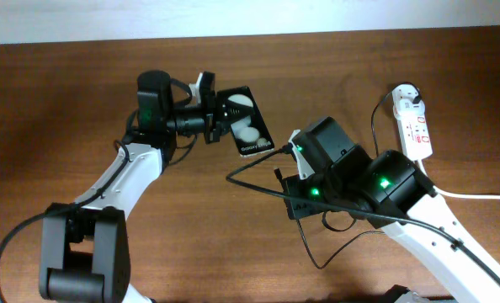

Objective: Plug charger to phone and switch on socket
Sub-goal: 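Move the cable plug toward the phone's bottom port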

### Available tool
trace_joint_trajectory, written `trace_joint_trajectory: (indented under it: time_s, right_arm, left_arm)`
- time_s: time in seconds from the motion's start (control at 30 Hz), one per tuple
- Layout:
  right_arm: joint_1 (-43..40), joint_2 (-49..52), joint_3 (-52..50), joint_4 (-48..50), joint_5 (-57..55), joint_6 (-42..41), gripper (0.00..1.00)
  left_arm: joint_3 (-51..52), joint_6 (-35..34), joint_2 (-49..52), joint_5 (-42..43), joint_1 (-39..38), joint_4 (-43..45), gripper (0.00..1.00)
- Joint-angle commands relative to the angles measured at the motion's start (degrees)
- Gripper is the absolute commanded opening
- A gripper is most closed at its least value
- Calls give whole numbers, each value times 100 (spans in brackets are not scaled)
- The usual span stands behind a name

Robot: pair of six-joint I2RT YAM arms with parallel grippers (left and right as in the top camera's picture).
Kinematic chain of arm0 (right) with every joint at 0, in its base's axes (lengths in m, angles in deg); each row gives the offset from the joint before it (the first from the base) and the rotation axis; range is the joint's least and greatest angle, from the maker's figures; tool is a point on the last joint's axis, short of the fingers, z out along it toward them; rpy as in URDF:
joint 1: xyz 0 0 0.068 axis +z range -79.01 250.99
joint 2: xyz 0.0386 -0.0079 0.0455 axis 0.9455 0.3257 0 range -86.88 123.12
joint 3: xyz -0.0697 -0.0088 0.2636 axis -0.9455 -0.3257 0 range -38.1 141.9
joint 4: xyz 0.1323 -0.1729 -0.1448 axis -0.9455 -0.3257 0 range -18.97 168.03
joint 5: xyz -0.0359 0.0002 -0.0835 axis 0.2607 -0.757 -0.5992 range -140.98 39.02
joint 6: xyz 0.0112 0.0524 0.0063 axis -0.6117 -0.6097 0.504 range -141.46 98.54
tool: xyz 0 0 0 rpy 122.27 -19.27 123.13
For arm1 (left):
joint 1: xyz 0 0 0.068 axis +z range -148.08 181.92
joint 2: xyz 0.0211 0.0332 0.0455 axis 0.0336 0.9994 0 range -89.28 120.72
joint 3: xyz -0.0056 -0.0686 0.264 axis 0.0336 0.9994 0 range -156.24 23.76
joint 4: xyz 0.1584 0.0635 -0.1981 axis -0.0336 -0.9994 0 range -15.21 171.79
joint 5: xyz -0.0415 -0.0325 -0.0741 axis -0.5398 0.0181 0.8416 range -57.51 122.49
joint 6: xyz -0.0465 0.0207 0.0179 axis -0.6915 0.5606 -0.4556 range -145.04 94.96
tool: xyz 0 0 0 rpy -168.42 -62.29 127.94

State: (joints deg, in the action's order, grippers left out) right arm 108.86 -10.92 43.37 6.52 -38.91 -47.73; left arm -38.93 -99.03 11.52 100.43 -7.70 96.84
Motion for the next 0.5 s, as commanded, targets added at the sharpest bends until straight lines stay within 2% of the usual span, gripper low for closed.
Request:
trace_joint_trajectory:
  time_s: [0.0, 0.07, 0.17, 0.47]
  right_arm:
    - [57, -31, -26, 20, 105, 149, 4]
    - [195, -31, -26, 87, 289, 352, 4]
    - [448, -26, -28, 297, -33, 352, 4]
    - [450, 201, -28, 730, -216, 328, 4]
  left_arm:
    - [-90, -13, -7, 289, 7, 361, 0]
    - [-90, -13, -7, 286, 7, 361, 0]
    - [-90, 26, -7, 391, 4, 361, 0]
    - [-90, 199, -7, 796, 4, 378, 0]
